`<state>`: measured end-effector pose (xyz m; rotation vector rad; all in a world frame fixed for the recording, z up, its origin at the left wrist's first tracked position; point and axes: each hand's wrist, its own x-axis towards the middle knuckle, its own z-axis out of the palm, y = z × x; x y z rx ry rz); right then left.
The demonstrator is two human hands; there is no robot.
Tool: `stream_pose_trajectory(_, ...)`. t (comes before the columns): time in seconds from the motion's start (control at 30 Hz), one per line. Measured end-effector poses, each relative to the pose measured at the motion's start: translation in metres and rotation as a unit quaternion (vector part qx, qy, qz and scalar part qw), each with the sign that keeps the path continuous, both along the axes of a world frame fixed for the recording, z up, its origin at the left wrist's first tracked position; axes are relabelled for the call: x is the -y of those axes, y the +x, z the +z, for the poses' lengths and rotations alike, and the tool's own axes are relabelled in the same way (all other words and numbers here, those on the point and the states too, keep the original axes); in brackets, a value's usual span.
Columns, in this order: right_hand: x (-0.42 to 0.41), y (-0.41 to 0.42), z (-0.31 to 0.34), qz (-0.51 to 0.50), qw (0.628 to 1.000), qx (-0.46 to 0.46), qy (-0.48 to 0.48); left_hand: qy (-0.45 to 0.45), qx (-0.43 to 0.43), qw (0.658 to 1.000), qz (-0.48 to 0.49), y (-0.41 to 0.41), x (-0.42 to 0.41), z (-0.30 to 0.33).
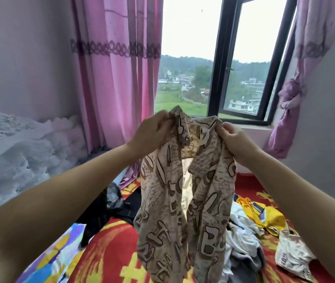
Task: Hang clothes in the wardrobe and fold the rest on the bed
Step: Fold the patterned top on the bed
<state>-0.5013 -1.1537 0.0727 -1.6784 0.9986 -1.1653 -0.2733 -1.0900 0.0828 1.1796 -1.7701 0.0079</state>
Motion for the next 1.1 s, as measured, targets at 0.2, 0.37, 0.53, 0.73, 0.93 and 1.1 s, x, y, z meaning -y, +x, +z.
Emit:
stream_pose_trajectory(0.2,-0.008,-0.002,-0.004,0.010,0.992,-0.054,-0.115,0.076,0.094,0.992,-0.045,0.024,-0.007,0.006)
stream_pose_trajectory(0.37,-0.012,-0.006,-0.005,0.046,0.981,-0.127,-0.142,0.113,0.174,0.977,-0.050,0.032,-0.010,0.010)
stream_pose_trajectory(0.53,-0.008,-0.017,-0.024,0.076,0.996,-0.052,0.006,0.115,0.082,0.986,-0.094,0.022,-0.014,0.022)
stream_pose_trajectory(0.73,-0.020,-0.003,-0.036,0.036,0.999,0.010,-0.027,0.365,0.100,0.913,-0.153,0.015,-0.016,0.025)
stream_pose_trajectory(0.93,-0.033,-0.011,-0.021,0.034,0.992,-0.017,-0.124,0.406,-0.008,0.891,-0.205,0.019,-0.019,0.007)
stream_pose_trajectory(1.1,-0.038,-0.010,-0.010,0.048,0.982,-0.061,-0.175,0.421,0.031,0.882,-0.208,0.023,-0.027,-0.001)
